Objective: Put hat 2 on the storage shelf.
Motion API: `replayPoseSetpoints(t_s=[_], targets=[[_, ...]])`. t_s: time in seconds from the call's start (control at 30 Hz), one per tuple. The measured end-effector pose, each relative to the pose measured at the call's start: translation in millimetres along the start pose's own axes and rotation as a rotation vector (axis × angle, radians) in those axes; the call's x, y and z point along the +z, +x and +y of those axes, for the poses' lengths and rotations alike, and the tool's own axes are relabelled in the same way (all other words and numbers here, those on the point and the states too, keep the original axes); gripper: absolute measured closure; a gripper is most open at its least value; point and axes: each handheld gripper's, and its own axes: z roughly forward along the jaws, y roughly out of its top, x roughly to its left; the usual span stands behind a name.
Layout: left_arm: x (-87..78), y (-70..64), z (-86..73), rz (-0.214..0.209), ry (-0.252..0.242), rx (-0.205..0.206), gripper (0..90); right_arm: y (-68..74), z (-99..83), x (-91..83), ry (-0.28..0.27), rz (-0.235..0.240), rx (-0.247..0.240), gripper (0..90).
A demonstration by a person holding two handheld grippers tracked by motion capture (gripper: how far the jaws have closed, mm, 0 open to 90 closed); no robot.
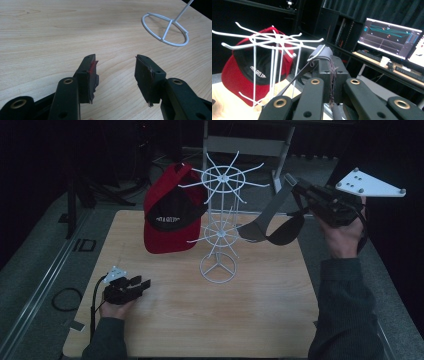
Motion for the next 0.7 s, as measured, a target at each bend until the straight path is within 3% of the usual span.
replayPoseSetpoints(t_s=[0.27,0.7], targets=[[0.1,-0.1,-0.3,0.0,-0.001,-0.002,52.3,9.0,15.3,1.8,-0.032,0.045,-0.051,88.7],[0.6,-0.6,-1.0,-0.003,-0.001,-0.009,52.3,10.2,14.0,40.1,0.053,0.076,-0.049,88.4]])
